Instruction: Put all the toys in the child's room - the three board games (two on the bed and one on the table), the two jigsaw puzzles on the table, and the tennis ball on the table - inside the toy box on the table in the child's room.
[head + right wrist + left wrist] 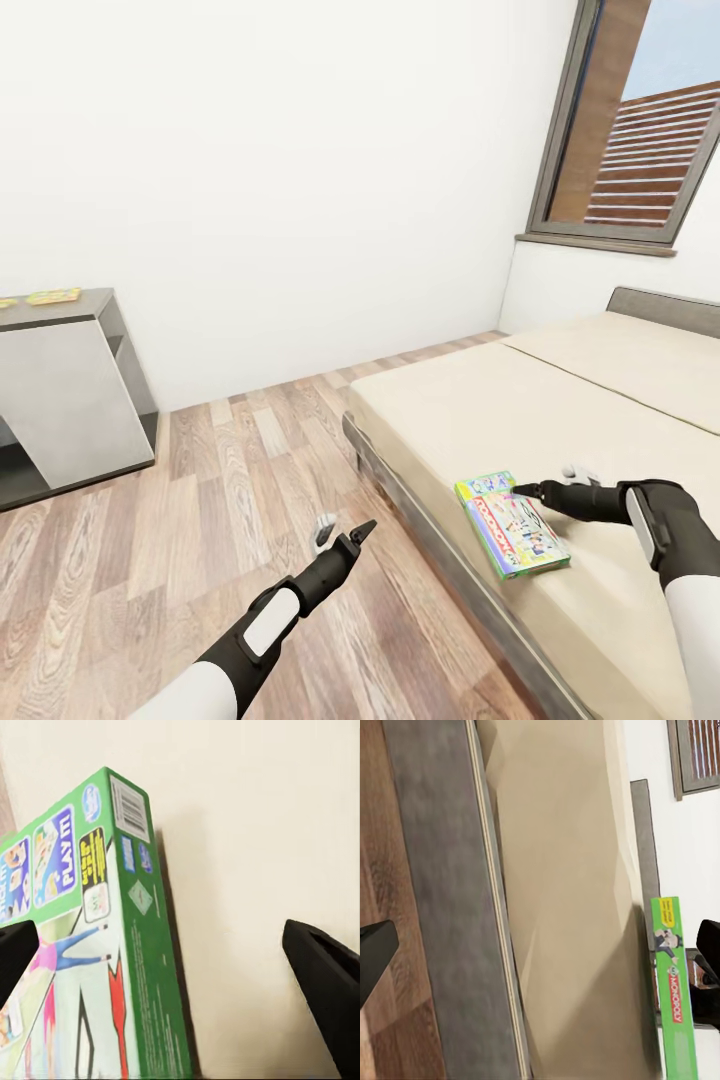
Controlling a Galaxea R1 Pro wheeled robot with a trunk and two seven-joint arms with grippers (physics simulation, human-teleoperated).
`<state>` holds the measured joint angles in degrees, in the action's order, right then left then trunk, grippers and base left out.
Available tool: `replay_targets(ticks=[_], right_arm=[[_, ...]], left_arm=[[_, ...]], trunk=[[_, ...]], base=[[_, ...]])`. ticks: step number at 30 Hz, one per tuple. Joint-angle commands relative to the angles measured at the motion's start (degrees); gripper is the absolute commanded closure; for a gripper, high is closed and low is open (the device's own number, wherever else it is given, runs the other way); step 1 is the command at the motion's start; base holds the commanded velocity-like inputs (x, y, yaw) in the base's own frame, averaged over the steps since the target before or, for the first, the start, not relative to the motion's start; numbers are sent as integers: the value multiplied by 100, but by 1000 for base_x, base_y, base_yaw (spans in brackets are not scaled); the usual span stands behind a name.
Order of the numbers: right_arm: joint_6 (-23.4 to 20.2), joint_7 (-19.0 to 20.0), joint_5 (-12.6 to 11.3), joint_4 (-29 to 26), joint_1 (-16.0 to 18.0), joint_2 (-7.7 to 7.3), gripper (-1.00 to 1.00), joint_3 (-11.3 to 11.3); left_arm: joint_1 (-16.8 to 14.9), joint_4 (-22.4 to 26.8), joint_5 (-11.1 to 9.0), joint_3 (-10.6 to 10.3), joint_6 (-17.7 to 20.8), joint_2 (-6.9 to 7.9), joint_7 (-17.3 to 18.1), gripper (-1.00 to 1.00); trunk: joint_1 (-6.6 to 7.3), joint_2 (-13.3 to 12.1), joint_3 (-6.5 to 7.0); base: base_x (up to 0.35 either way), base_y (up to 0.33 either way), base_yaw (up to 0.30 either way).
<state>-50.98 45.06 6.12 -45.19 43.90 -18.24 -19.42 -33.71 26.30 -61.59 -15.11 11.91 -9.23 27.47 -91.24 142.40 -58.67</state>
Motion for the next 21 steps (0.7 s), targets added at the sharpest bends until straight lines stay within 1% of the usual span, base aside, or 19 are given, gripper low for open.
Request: replay_targets(ticks=[1, 3, 4, 6, 7, 9, 10, 11, 12, 14, 15, 17, 18, 19, 20, 21], right_arm=[[-6, 50, 93, -5, 3, 1, -100, -18], [-4, 54, 78, -65, 4, -95, -100, -48], [-4, 54, 78, -65, 4, -95, -100, -48], [-2, 57, 65, -142, 2, -195, -100, -130], [-2, 57, 65, -142, 2, -195, -100, -130], [5, 63, 55, -243, -2, -296, -100, -289], [5, 63, 55, -243, -2, -296, -100, -289], [10, 68, 52, -301, -6, -342, -100, -395], [10, 68, 52, -301, -6, -342, -100, -395], [22, 94, 47, -433, -18, -410, -100, -642], [22, 94, 47, -433, -18, -410, -100, -642], [30, 111, 44, -577, -40, -455, -100, -876], [30, 111, 44, -577, -40, -455, -100, -876], [33, 119, 43, -649, -51, -471, -100, -974], [33, 119, 43, -649, -51, -471, -100, -974], [35, 126, 42, -719, -61, -483, -100, -1053]], left_arm=[[-4, -2, -60, -15, 34, 2, 9, -100], [-4, -5, -55, -16, 33, -2, 9, -100], [-4, -5, -55, -16, 33, -2, 9, -100], [-4, -8, -52, -18, 32, -4, 7, -100], [-4, -8, -52, -18, 32, -4, 7, -100], [-6, -9, -50, -21, 32, -6, 2, -100], [-6, -9, -50, -21, 32, -6, 2, -100], [-7, -9, -49, -23, 33, -6, 1, -100], [-7, -9, -49, -23, 33, -6, 1, -100], [-9, -10, -48, -24, 33, -9, -1, -100], [-9, -10, -48, -24, 33, -9, -1, -100], [-11, -10, -47, -25, 32, -12, 0, -100], [-11, -10, -47, -25, 32, -12, 0, -100], [-11, -11, -47, -25, 32, -13, 1, -100], [-11, -11, -47, -25, 32, -13, 1, -100], [-11, -11, -47, -26, 33, -14, 2, -100]], trunk=[[1, 2, -6], [1, 2, -6], [1, 2, -6], [1, 2, -6], [1, 2, -6], [1, 2, -6], [1, 2, -6], [1, 2, -6], [1, 2, -6], [1, 2, -6], [1, 2, -6], [1, 2, -6], [1, 2, -6], [1, 2, -6], [1, 2, -6], [1, 2, -6]], base=[[0, 0, 0], [0, 0, 0], [0, 0, 0], [0, 0, 0], [0, 0, 0], [0, 0, 0], [0, 0, 0], [0, 0, 0], [0, 0, 0], [0, 0, 0], [0, 0, 0], [0, 0, 0], [0, 0, 0], [0, 0, 0], [0, 0, 0], [0, 0, 0]])
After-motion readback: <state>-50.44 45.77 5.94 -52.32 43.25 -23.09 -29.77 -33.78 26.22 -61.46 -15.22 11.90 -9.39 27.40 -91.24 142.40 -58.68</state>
